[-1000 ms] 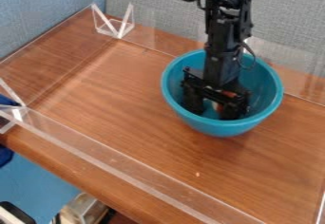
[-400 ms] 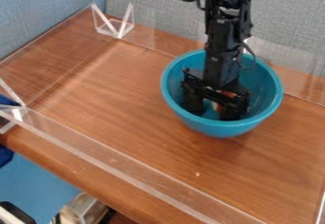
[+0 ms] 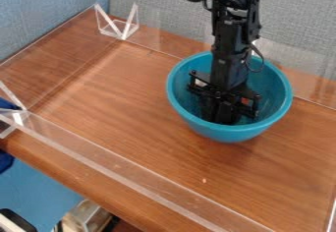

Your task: Remove the mushroom from inside the blue bowl and put it on the table

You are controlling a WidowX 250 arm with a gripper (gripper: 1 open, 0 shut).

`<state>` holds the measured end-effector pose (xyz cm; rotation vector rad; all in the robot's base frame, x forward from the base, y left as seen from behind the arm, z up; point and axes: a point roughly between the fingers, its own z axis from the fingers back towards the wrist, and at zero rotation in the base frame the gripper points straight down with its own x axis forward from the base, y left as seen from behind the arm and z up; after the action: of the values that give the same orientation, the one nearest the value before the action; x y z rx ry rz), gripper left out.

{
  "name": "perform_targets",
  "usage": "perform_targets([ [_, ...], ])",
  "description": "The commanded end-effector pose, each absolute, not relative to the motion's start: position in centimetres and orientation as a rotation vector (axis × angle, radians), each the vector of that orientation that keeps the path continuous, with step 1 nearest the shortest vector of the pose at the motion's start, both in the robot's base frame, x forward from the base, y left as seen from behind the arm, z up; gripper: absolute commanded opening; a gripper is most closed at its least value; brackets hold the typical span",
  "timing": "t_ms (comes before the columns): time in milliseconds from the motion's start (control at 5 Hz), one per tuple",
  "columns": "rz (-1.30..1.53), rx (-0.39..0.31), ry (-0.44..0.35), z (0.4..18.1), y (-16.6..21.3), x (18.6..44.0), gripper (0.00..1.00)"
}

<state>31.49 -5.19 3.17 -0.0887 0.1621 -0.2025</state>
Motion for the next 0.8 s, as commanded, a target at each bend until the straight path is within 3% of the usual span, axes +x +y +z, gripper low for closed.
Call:
perform_targets([
  [0, -0.199, -0.096, 0.066, 6.3, -5.0, 32.1, 0.00],
  [600, -0.180, -0.113, 0.014, 8.7, -4.5, 31.9, 0.00],
])
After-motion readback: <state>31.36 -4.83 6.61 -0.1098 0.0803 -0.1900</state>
